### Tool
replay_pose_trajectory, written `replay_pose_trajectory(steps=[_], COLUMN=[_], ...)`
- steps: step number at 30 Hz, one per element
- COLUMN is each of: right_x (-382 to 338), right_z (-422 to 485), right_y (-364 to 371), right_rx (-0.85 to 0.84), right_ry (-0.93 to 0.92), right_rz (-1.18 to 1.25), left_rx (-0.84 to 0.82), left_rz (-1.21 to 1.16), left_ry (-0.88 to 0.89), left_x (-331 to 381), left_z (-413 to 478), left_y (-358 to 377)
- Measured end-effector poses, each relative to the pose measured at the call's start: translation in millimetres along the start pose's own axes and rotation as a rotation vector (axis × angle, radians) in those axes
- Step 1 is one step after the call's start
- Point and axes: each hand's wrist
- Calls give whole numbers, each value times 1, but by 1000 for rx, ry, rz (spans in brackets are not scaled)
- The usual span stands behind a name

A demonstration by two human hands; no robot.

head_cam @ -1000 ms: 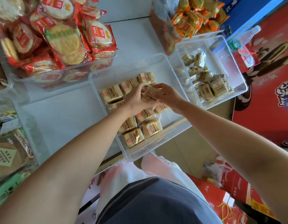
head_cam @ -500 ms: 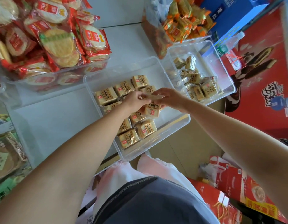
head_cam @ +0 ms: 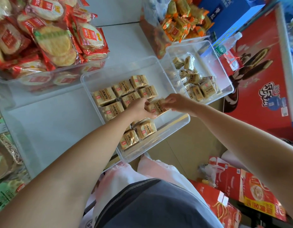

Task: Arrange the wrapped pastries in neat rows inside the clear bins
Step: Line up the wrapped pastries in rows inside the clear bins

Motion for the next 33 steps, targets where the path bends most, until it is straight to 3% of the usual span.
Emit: replay_pose_trajectory(steps=[3, 7, 9, 12, 15, 20, 29, 33], right_x=[-1, -1, 0, 1, 5, 6, 19, 23], right_z=[-2, -3, -6, -5, 1, 13, 40, 42], right_y=[5, 3, 0, 1, 5, 11, 36, 48], right_rx=[17, -36, -60, -72, -42, 36, 121, 268], right_ry=[-117, -59, -35, 8, 59, 112, 90, 36], right_rz=[-90, -165, -213, -337, -541, -705, -787, -789], left_rx=[-9, -91, -110, -118, -212, -214, -253, -293], left_rz=[-27, -42, 158, 707, 947, 1051, 1081, 1049], left_ry=[-10, 24, 28, -37, -101, -275, -325, -320], left_x=[1, 2, 0, -11, -24, -43, -42, -41], left_z=[4, 2, 0, -2, -2, 0, 3, 3], left_y=[1, 7, 11, 17, 26, 37, 35, 33])
Point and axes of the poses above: each hand's wrist, its own z-axis towards the middle knuckle, its own y-axis out of the palm, x = y × z, and after that the axes turned 13 degrees about -x, right-handed
